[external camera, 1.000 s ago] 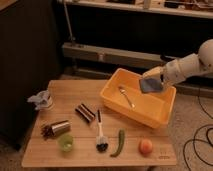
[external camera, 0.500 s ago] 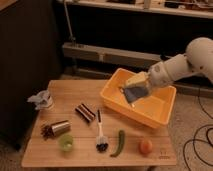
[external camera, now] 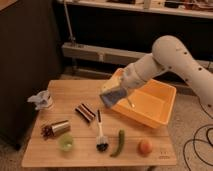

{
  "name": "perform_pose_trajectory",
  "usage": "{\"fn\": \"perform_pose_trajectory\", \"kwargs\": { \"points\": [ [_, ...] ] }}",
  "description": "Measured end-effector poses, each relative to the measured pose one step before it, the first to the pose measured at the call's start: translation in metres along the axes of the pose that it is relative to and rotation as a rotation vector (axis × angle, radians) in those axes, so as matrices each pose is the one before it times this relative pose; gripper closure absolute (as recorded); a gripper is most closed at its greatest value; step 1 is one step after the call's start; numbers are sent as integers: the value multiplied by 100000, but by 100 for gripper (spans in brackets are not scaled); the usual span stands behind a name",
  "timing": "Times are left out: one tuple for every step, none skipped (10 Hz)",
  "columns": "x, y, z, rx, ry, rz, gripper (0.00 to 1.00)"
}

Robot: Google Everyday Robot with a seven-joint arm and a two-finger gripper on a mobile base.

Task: Place sponge in plastic cup

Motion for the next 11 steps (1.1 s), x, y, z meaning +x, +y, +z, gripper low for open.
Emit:
{"fn": "perform_pose_trajectory", "kwargs": {
  "points": [
    [640,-310,1609,-1014,-706,49,100],
    [96,15,138,-288,142,205,100],
    [-13,176,-112,-99,219,319,100],
    [-8,6,12,-1,-42,13,100],
    [28,-92,188,195,-322,-186,100],
    [-10,66,-31,-58,51,105,100],
    [-13,56,-60,-24,107,120,100],
    [11,-37,10,8,-21,-57,100],
    [7,-43,62,25,-113,-96,100],
    [-15,-111,-24,-247,-3,-290,100],
    [-31,-930,-60,-1109,-1,-3508,100]
  ]
}}
